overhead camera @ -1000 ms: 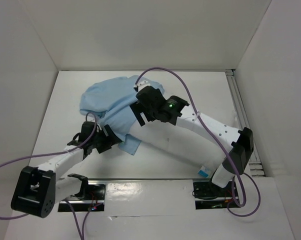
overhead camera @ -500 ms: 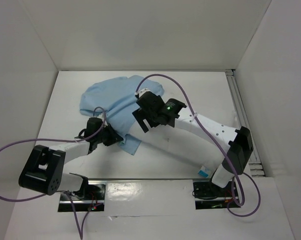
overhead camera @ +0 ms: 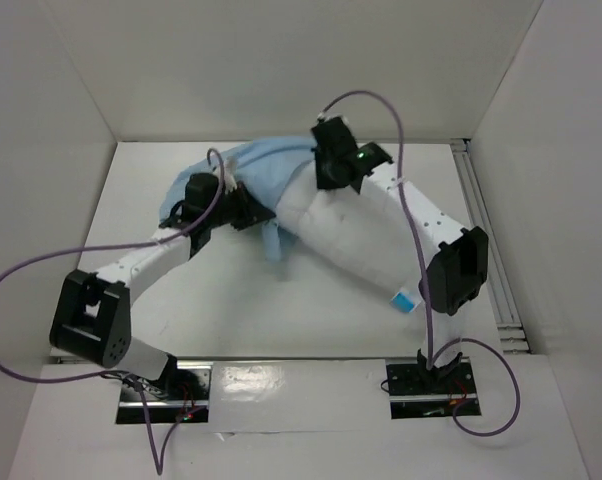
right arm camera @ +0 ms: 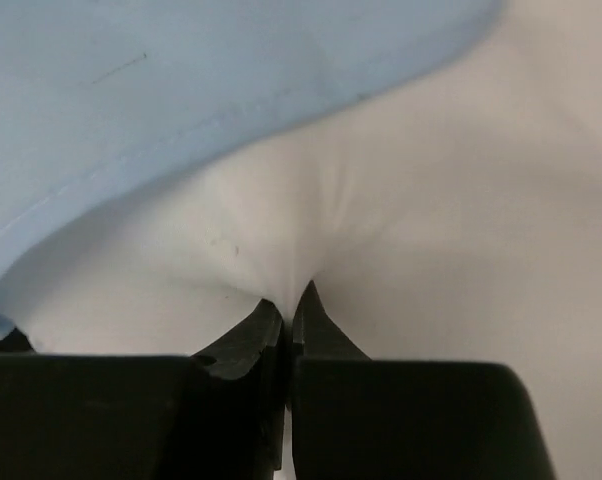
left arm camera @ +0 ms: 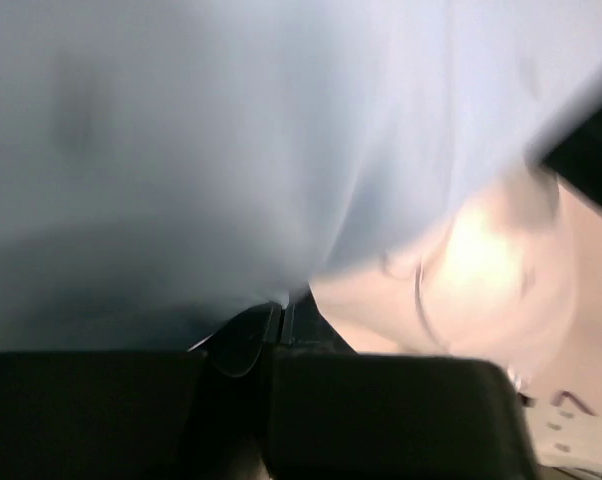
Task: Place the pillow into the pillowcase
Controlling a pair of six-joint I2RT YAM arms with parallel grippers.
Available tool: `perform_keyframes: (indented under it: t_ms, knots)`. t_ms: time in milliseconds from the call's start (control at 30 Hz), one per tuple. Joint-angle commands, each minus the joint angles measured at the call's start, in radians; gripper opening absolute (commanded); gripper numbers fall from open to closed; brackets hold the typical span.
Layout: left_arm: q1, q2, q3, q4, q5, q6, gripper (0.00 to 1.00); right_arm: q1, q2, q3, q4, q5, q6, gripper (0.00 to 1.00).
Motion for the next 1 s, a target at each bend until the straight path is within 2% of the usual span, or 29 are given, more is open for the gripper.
perform_keyframes:
  t_ms: [0,67,167,267,400,500,633,700,800,967]
  knots:
    - [-0.047,0.114,0.291,0.109,0.234,-0.006,0.00,-0.156,0.002,0.272,0.116,0.083,0.113,0.00]
    - [-0.076,0.161,0.475,0.083,0.285,-0.006,0.00,-0.169,0.002,0.353,0.116,0.141,0.114,0.00]
    - [-0.090,0.184,0.535,0.067,0.345,0.005,0.00,-0.129,-0.042,0.356,0.125,0.198,0.114,0.00]
    - [-0.099,0.135,0.431,0.167,0.388,-0.055,0.00,-0.055,-0.066,0.173,0.152,0.229,0.173,0.00]
    - [-0.152,0.043,0.164,0.192,0.424,-0.077,0.00,0.025,-0.064,-0.134,0.253,0.189,0.314,0.00]
    - [-0.197,-0.065,0.017,0.179,0.396,-0.097,0.00,0.034,-0.024,-0.205,0.312,0.122,0.403,0.00]
    - [-0.219,-0.135,-0.021,0.068,0.324,-0.045,0.00,-0.021,-0.014,-0.219,0.352,0.042,0.437,0.00]
    - [-0.208,-0.135,0.014,0.014,0.297,-0.009,0.00,-0.069,-0.014,-0.158,0.361,0.042,0.437,0.00]
    - [-0.186,-0.037,0.164,-0.034,0.277,0.041,0.00,-0.155,-0.041,-0.035,0.350,0.051,0.437,0.00]
    - [-0.177,0.199,0.600,-0.126,0.334,0.078,0.00,-0.254,-0.130,0.141,0.333,0.111,0.437,0.00]
